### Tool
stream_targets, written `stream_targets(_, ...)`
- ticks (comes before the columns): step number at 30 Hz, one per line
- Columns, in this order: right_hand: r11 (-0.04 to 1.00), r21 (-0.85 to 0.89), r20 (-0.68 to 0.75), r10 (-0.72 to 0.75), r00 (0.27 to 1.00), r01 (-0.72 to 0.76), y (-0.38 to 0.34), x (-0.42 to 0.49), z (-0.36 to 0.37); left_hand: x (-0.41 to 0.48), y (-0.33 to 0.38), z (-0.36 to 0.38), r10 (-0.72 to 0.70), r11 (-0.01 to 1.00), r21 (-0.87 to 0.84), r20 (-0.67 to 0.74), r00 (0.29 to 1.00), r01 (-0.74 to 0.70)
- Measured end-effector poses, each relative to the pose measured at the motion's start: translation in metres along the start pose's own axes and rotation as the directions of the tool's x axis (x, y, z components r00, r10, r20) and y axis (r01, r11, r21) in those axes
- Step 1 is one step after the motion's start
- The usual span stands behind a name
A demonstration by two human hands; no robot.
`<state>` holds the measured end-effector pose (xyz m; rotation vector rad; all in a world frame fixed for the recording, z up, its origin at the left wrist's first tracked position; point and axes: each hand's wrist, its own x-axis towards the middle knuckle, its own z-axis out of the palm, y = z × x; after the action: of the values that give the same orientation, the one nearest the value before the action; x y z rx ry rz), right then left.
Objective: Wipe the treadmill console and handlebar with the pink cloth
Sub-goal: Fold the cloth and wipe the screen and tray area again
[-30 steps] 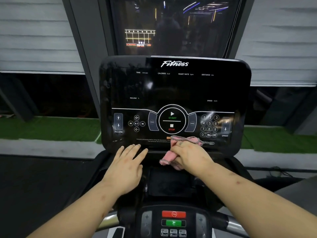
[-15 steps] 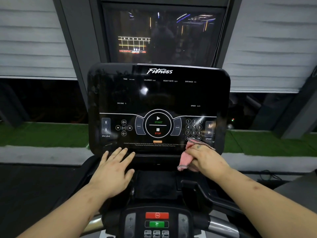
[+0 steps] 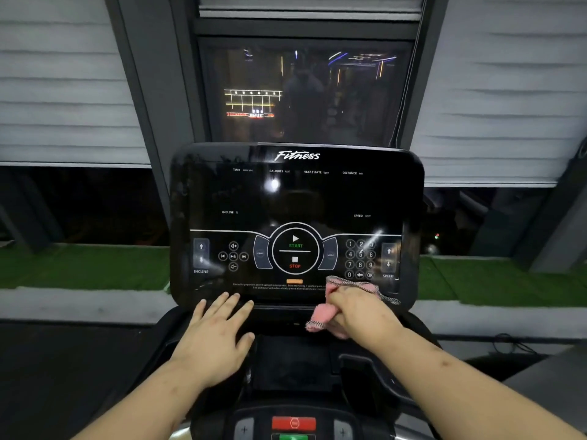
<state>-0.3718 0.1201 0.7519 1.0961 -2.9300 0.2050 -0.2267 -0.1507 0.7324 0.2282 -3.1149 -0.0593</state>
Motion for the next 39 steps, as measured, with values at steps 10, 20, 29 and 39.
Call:
stream_targets(10,0.997,-0.061,-0.046,0.039,0.998,-0.042,0.049,-0.022,-0.004,0.001,0.002,0.001,-0.003,1.000,0.001,0.018,1.000,0.003)
stream_targets(20,0.990,-0.132,-0.047,-0.050,0.998,0.043,-0.018,0.013,0.013,0.001,-0.004,0.005,0.017,1.000,-0.007,0.022,1.000,-0.017)
stream_targets(29,1.000,0.008,-0.064,0.022,0.998,-0.021,0.009,-0.016,0.001,0.003,-0.007,0.009,0.019,1.000,-0.004,-0.001,1.000,-0.019)
stream_targets(39,0.994,-0.057,-0.001,-0.089,0.996,0.089,-0.050,0.014,0.004,0.003,-0.013,0.008,0.048,0.998,-0.030,0.004,0.999,-0.048)
